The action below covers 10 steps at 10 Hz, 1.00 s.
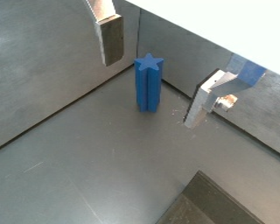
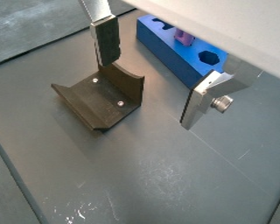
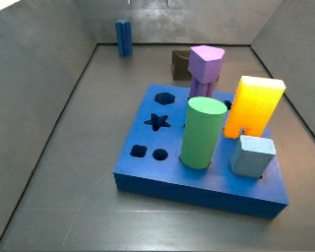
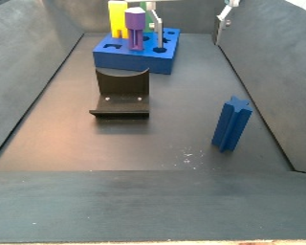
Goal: Pick up the star object. Move up. Move to above the board. Insert the star object.
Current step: Pick up the star object.
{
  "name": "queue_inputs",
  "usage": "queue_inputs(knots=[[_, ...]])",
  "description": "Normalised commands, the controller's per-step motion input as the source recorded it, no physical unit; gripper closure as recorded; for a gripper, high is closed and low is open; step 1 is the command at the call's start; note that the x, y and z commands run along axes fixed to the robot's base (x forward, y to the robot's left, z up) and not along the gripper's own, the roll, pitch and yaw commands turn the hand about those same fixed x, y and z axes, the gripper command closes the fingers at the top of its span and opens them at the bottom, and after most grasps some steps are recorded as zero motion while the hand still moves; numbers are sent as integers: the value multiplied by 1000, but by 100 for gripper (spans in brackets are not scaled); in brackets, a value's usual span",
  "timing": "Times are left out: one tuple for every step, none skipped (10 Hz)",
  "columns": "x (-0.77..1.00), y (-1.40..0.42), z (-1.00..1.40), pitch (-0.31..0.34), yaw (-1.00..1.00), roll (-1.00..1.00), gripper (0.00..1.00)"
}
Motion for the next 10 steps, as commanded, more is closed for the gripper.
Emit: queue_inputs(knots=[[0,0,-57,-9,0,-6,0],[-77,146,-129,-53,0,-61,0],[-554,574,-237,-133,-83,-147,0],[-714,611,-220,-116,-83,-101,0],[-789,623,-183,-109,-71,-81,0],[-837,611,-246,-99,-97,-59,0],[-906,557,-346,-114,-163,-37,0],[-709,511,-471,-194,-100,-141,0],[-237,343,-671,-200,-111,-156,0],[-183,326,-671,-187,-114,-159,0]])
